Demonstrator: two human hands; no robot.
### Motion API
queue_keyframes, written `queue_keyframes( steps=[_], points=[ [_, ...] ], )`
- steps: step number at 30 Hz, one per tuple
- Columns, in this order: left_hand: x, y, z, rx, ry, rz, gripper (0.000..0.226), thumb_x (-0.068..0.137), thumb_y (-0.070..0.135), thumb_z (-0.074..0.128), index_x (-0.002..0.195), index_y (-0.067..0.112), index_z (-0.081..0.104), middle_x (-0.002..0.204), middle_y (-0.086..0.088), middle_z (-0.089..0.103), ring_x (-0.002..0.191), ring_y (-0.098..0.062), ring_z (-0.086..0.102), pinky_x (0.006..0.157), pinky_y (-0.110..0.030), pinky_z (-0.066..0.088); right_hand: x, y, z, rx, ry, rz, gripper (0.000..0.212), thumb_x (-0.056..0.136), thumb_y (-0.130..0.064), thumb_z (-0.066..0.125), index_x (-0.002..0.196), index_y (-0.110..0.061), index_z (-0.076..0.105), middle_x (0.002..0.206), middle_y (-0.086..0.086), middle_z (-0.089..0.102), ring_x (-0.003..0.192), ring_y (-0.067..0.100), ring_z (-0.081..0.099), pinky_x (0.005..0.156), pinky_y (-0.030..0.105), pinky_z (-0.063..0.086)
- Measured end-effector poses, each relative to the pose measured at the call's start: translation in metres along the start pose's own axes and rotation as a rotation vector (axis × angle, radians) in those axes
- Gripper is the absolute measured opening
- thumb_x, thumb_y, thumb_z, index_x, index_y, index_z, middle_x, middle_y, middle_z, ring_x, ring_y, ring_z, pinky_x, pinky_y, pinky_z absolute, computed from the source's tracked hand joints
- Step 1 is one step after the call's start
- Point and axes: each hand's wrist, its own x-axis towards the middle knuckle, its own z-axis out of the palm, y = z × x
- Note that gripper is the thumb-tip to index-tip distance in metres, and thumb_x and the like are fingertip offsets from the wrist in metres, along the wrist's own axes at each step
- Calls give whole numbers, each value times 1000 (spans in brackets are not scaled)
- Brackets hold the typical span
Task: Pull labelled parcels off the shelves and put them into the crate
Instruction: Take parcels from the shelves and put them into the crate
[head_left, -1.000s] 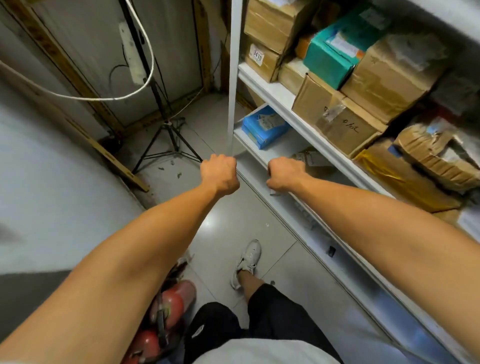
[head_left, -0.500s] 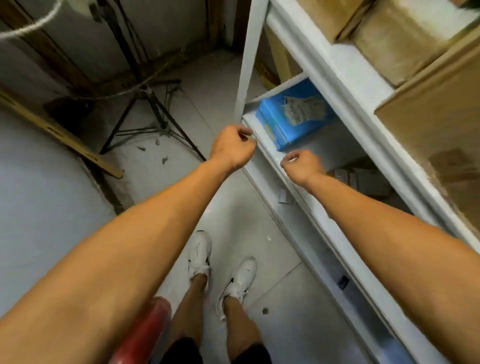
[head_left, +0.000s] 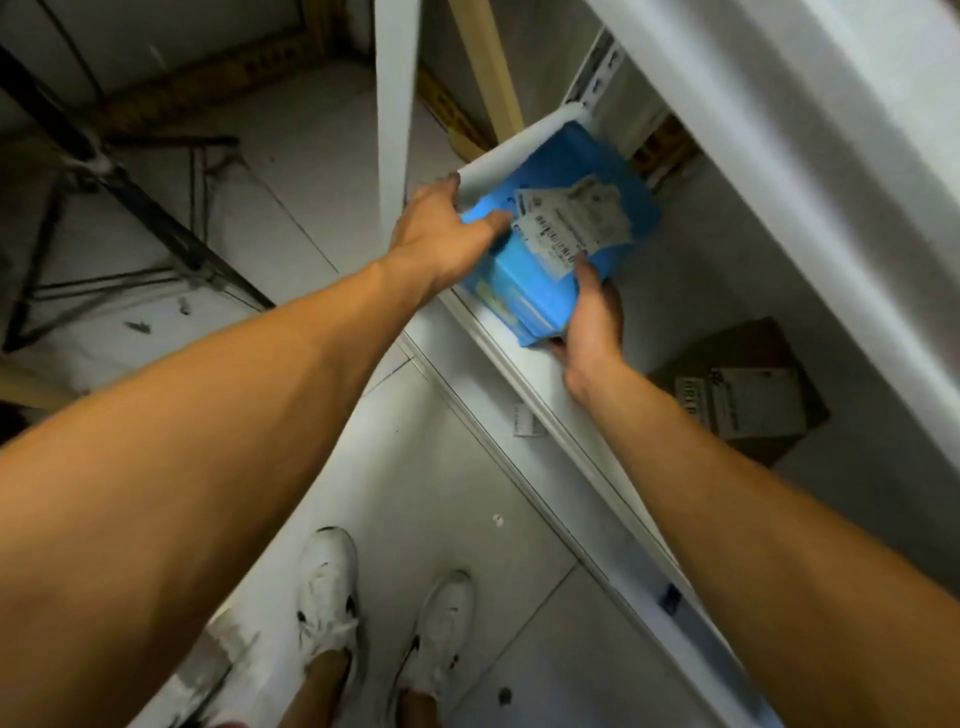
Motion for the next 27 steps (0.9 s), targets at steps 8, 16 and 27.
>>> queue_keyframes(
  steps=[8,16,27],
  points=[
    [-33,-48,-40,-264,-339,-336,40,78,29,84,99,22,50,102,-3,73,78,-15,71,56,-29,55,-35,27,-34,-149,-95,69,36,99,-42,59,122,-14,60,112,2,75,96,17,74,83,40,61],
    [-79,-89,-69,-252,-446,-59,96,46,19,100,129,21,52,132,-3,60,115,-26,66,94,-40,58,-45,26,-65,49,-347,384,88,84,-86,26,134,-24,64,117,1,73,115,29,64,92,52,49],
    [-125,-130,-68,514,-163,865,57,76,0,78,124,12,48,130,-17,55,132,-33,49,116,-55,33,-71,74,-59,223,-645,414,91,36,-44,100,120,-22,72,116,7,74,97,25,71,89,41,55]
  ],
)
